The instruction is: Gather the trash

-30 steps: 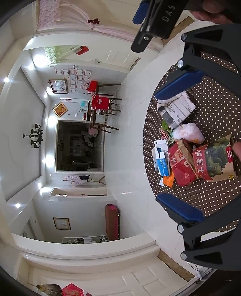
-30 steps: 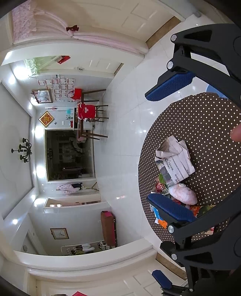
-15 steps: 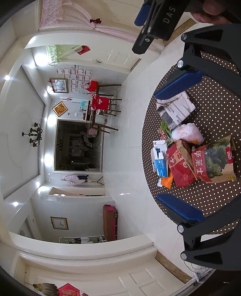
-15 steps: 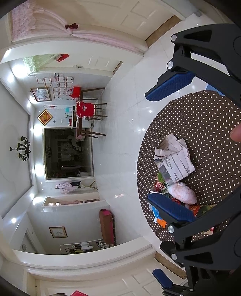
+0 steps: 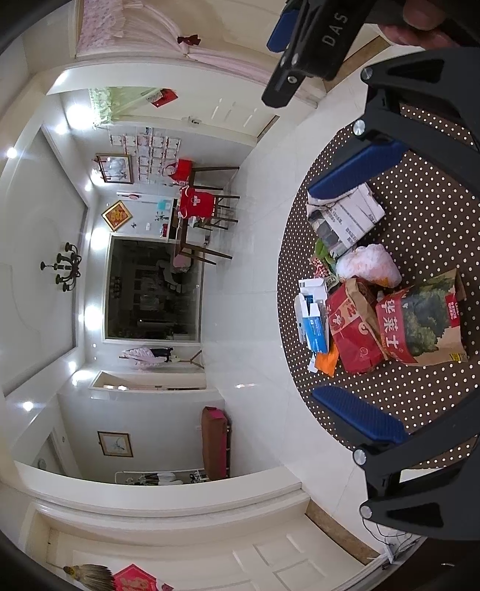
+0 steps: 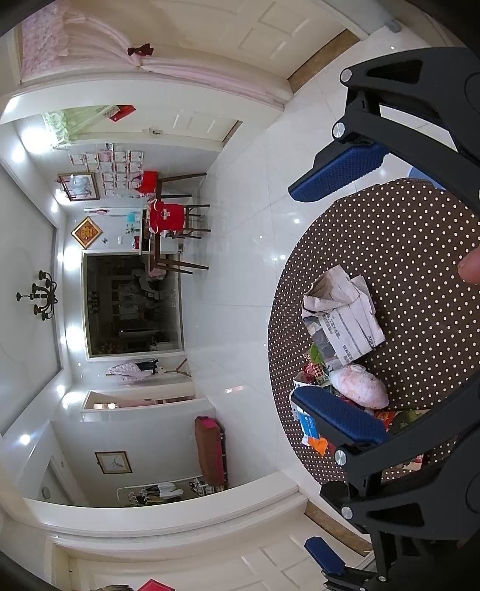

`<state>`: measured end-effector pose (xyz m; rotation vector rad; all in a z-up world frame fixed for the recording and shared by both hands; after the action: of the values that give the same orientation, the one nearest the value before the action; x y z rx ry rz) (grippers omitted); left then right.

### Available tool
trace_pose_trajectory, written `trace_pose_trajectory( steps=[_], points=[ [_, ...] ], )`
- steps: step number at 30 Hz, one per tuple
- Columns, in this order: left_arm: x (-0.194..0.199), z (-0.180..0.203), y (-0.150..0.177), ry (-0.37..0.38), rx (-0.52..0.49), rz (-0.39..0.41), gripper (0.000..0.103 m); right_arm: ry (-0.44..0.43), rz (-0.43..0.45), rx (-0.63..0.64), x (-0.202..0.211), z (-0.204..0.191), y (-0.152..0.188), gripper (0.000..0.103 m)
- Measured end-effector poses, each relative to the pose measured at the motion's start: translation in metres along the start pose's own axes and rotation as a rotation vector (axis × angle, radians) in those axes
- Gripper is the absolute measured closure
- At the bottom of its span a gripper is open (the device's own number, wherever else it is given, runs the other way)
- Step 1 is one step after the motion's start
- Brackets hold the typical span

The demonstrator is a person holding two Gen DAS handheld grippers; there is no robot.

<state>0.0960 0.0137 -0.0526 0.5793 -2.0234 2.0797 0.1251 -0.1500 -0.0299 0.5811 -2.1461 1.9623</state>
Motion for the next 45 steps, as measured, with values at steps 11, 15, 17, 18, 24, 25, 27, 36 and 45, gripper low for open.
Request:
trace_pose_trajectory(
  steps=[11, 15, 17, 18, 24, 25, 27, 36, 45],
  points=[
    [-0.019, -0.026, 0.041, -0.062, 0.004, -0.106, 0.004, 0.024, -0.059, -0.016, -0.016, 0.012, 0.023, 0.005],
    [-0.03, -0.036, 0.07, -0.075, 0.014, -0.18, 0.004, 0.028, -0.098, -0.016, -0.025, 0.013, 0.038, 0.005],
    [-0.037, -0.038, 0.083, -0.075, 0.014, -0.214, 0.004, 0.027, -0.125, -0.025, -0.03, 0.015, 0.048, 0.005],
    [-0.04, -0.038, 0.086, -0.077, 0.012, -0.223, 0.004, 0.027, -0.137, -0.026, -0.033, 0.015, 0.053, 0.005],
    [-0.07, -0.028, 0.106, -0.082, -0.024, -0.281, 0.004, 0.03, -0.196, -0.019, -0.043, 0.015, 0.074, 0.005],
    [-0.079, -0.025, 0.111, -0.091, -0.039, -0.297, 0.004, 0.03, -0.202, -0.02, -0.044, 0.015, 0.076, 0.005],
    [-0.091, -0.022, 0.12, -0.107, -0.064, -0.324, 0.004, 0.029, -0.215, -0.021, -0.047, 0.014, 0.081, 0.005],
    [-0.099, -0.017, 0.133, 0.021, -0.06, -0.363, 0.039, -0.088, -0.313, -0.044, -0.081, -0.005, 0.11, 0.005],
    [-0.085, -0.045, 0.136, 0.021, 0.001, -0.369, 0.049, -0.346, -0.43, -0.034, -0.139, -0.085, 0.132, 0.02]
  ],
)
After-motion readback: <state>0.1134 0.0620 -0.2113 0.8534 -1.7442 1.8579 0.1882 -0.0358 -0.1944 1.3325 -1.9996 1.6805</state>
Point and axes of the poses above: each gripper's, at about its wrist camera, not at the fingertips, and x roughly against the way its jaws point, z to its right, y to its underside, the point moved 9 cm from there along -x, roughly the way its jaws point, and after that the axes turned 8 degrees about -y, right-handed, at the moved point
